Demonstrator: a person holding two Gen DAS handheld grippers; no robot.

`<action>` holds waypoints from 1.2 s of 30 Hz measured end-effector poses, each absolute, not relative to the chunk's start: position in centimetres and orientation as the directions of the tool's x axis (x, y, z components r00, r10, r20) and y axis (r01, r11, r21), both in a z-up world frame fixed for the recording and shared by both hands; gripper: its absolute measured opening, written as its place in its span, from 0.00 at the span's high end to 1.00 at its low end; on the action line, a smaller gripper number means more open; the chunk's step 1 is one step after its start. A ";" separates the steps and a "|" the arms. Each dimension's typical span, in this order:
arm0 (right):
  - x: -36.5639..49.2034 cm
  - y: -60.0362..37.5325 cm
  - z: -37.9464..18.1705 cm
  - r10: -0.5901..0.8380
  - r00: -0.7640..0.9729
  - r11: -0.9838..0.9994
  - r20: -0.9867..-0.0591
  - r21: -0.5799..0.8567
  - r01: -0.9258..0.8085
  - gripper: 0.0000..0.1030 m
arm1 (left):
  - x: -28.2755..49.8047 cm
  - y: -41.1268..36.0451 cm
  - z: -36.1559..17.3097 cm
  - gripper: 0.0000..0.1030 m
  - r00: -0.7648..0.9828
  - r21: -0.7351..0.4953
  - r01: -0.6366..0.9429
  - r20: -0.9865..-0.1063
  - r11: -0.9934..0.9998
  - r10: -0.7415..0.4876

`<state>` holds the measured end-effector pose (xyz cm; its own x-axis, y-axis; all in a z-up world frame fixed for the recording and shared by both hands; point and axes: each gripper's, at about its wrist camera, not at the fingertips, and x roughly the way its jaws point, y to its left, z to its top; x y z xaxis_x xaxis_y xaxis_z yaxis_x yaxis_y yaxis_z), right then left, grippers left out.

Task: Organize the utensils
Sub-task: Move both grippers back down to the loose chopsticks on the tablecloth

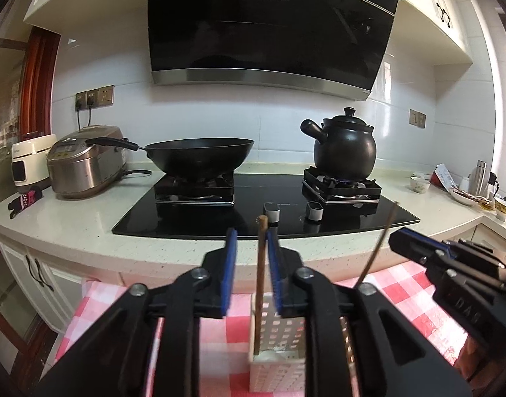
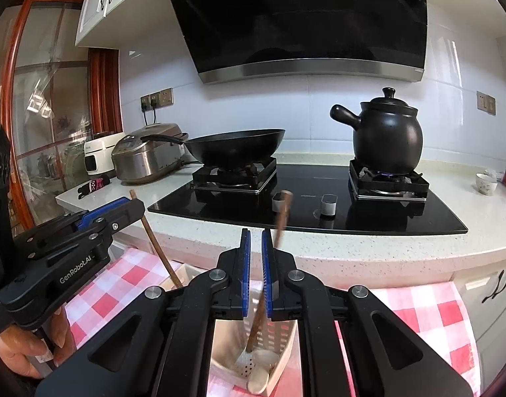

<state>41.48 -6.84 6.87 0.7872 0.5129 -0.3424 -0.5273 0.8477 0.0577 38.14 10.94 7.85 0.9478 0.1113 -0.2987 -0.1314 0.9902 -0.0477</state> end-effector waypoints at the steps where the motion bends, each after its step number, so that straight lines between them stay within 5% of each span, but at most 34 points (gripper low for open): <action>1: 41.1 -6.9 7.0 0.513 0.787 0.848 -0.342 0.058 -0.527 0.92 | 37.7 11.0 7.9 0.74 0.948 -0.048 -0.133 -0.297 0.990 0.113; 6: 38.3 -8.2 7.9 0.517 0.791 0.847 -0.328 0.063 -0.527 0.91 | 33.9 11.0 8.0 0.57 0.949 -0.057 -0.150 -0.290 0.987 0.128; 10: 35.3 -10.3 7.6 0.515 0.792 0.851 -0.329 0.083 -0.519 0.81 | 30.0 11.0 7.2 0.34 0.947 -0.065 -0.167 -0.288 0.984 0.141; 17: 31.3 -13.4 4.1 0.487 0.777 0.867 -0.398 0.113 -0.485 0.80 | 24.6 10.0 4.2 0.15 0.925 -0.053 -0.181 -0.348 0.982 0.151; 36: 27.5 -17.8 -7.7 0.349 0.657 0.922 -0.668 0.117 -0.370 0.80 | 20.7 8.4 -7.1 0.10 0.805 -0.077 -0.157 -0.588 0.985 0.082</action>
